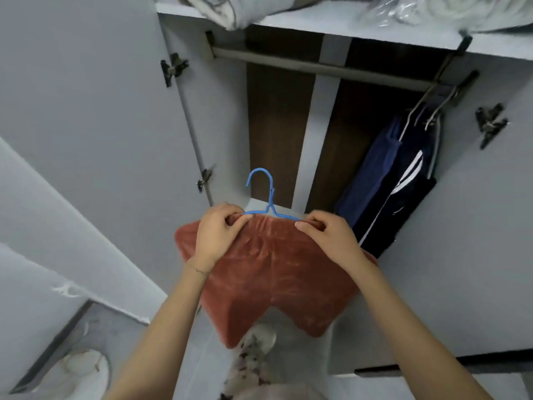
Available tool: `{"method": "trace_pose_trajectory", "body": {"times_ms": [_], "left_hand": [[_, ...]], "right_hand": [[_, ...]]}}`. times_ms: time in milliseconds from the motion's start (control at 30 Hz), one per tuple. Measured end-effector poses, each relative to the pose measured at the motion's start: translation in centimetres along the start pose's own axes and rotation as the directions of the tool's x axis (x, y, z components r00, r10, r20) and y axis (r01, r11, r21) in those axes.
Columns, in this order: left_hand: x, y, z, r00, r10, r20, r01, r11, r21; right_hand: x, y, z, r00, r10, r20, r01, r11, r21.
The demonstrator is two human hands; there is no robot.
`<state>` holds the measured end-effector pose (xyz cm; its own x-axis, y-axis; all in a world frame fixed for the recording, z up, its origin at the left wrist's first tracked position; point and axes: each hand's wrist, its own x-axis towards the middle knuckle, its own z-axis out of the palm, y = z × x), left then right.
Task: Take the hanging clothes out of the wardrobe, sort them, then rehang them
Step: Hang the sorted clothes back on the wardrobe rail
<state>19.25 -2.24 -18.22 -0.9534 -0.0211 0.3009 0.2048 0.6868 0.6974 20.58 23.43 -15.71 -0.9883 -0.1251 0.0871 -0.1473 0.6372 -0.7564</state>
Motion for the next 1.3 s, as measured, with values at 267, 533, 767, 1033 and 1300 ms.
{"method": "trace_pose_trajectory", "body": {"times_ms": [267,533,767,1033,1300], "left_hand": [[13.3,1.7,7.1,0.961,0.226,0.161,-0.241,0.967,0.079],[22.1,2.2,10.4,0.911,0.376,0.169,-0.384,0.923,0.017],[25.3,1.8,12.7,0.909,0.34,0.243,-0.324,0.94,-0.103],[27.6,2.2,14.7,0.901,0.326,0.287,-0.309,0.945,-0.102],[28.3,2.1,16.1,0.896,0.336,0.291,-0.33,0.941,-0.072]], "right_hand": [[5.8,4.2,-2.6,0.95,0.184,-0.252,-0.16,0.981,0.111],[13.2,5.7,-5.0,0.833,0.398,-0.385,-0.264,0.896,0.356],[18.1,6.7,-8.7,0.704,0.561,-0.437,-0.292,0.788,0.541],[21.9,9.2,-12.9,0.484,0.649,-0.588,-0.283,0.751,0.596],[24.5,11.1,-14.5,0.378,0.639,-0.669,-0.331,0.769,0.547]]}}
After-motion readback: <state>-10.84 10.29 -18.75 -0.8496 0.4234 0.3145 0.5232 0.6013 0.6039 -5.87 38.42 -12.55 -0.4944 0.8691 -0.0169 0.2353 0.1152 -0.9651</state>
